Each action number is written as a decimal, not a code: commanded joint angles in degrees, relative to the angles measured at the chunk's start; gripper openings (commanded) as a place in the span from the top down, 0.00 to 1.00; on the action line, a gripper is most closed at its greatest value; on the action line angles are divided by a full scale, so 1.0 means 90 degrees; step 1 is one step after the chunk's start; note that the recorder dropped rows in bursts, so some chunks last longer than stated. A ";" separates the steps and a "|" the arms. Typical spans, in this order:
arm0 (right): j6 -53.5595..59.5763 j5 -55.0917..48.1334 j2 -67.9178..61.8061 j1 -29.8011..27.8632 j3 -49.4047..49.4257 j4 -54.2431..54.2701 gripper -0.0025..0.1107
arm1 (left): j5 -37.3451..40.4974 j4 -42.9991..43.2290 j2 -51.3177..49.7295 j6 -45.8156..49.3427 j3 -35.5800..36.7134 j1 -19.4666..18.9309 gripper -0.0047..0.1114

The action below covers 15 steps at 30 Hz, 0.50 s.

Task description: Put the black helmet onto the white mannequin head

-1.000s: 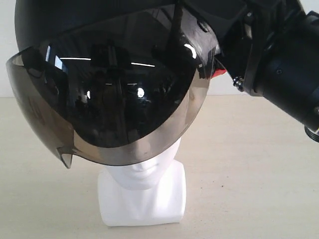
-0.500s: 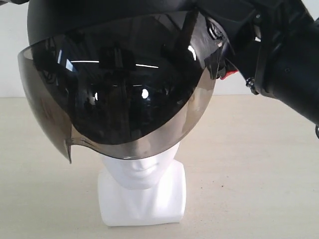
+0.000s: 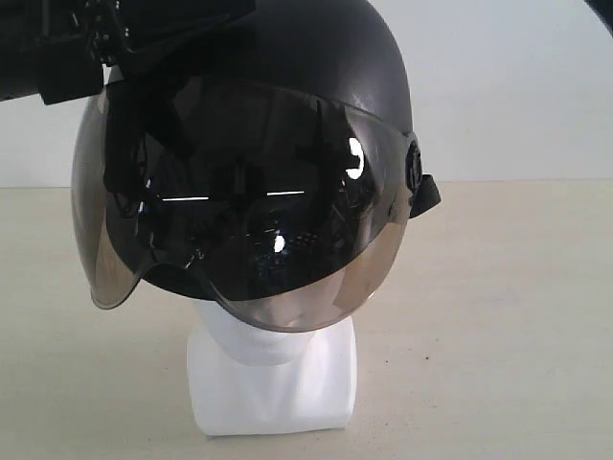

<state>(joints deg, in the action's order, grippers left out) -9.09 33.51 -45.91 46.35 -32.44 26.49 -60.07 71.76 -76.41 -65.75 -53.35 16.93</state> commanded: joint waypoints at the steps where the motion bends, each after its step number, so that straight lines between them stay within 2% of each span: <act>1: 0.0081 0.0020 0.0011 -0.0009 -0.0076 0.0003 0.55 | 0.0300 0.0481 -0.0139 -0.0123 0.0112 0.0033 0.92; 5: 0.0120 -0.0369 0.0011 -0.0009 -0.0395 0.0003 0.55 | 0.0300 0.0481 -0.0139 -0.0123 0.0112 0.0033 0.92; 7: 0.0251 -0.0588 0.0011 -0.0009 -0.0557 0.0003 0.58 | 0.0302 0.0481 -0.0139 -0.0151 0.0112 0.0033 0.92; 9: 0.0447 -0.0865 0.0011 -0.0009 -0.0688 0.0003 0.71 | 0.0273 0.0481 -0.0139 -0.0148 0.0112 0.0033 0.92; 12: 0.0928 -0.1592 0.0011 -0.0009 -0.0906 -0.0011 0.98 | 0.0275 0.0470 -0.0139 -0.0148 0.0112 0.0033 0.92; 15: 0.1419 -0.2211 0.0011 -0.0009 -0.1100 -0.0022 0.98 | 0.0275 0.0436 -0.0139 -0.0148 0.0112 0.0033 0.92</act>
<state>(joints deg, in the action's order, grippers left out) -0.80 18.50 -45.91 46.35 -40.77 26.63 -60.33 71.76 -76.41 -65.87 -53.35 16.93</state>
